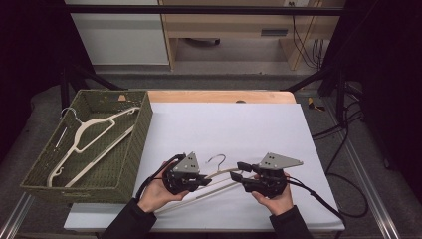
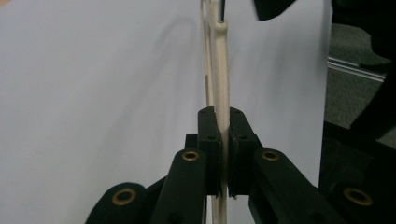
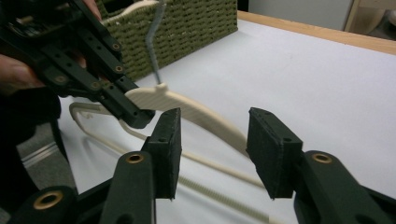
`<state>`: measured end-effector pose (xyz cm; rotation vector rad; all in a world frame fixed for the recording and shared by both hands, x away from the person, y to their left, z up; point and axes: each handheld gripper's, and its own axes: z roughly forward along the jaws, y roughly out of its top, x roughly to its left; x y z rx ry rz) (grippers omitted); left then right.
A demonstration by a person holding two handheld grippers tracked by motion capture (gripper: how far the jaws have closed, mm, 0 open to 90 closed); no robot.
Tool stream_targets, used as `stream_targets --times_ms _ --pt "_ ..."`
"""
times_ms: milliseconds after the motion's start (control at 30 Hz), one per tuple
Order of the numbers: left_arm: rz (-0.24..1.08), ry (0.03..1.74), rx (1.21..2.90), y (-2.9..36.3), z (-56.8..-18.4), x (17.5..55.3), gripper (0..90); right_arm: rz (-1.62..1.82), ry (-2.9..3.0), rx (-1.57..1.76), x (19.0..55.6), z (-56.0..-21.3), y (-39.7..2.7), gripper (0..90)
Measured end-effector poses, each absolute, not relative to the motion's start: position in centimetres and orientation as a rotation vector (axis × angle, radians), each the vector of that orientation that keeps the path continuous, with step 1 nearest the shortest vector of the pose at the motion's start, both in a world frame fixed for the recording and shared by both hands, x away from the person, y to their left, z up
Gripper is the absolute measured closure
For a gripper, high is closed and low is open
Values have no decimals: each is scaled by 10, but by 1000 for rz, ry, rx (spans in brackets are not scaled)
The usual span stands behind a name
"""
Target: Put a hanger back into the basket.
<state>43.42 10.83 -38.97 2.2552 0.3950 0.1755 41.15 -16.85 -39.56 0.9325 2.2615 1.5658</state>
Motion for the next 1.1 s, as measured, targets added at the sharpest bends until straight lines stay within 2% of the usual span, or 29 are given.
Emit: stream_targets --times_ms 100,233,367,600,1100 --pt "160 458 2198 114 -388 435 861 1579 2231 947 408 -393 -177 493" --pt "218 508 2141 124 -378 432 861 1581 2162 986 403 -395 -194 393" --pt "259 526 2081 136 -361 430 861 1553 2086 1044 402 -396 -210 269" --pt "335 576 2024 160 -325 433 860 1503 1994 1120 404 -399 -224 109" --pt "430 645 1911 241 -267 450 861 1456 1948 1210 404 -408 -243 67"
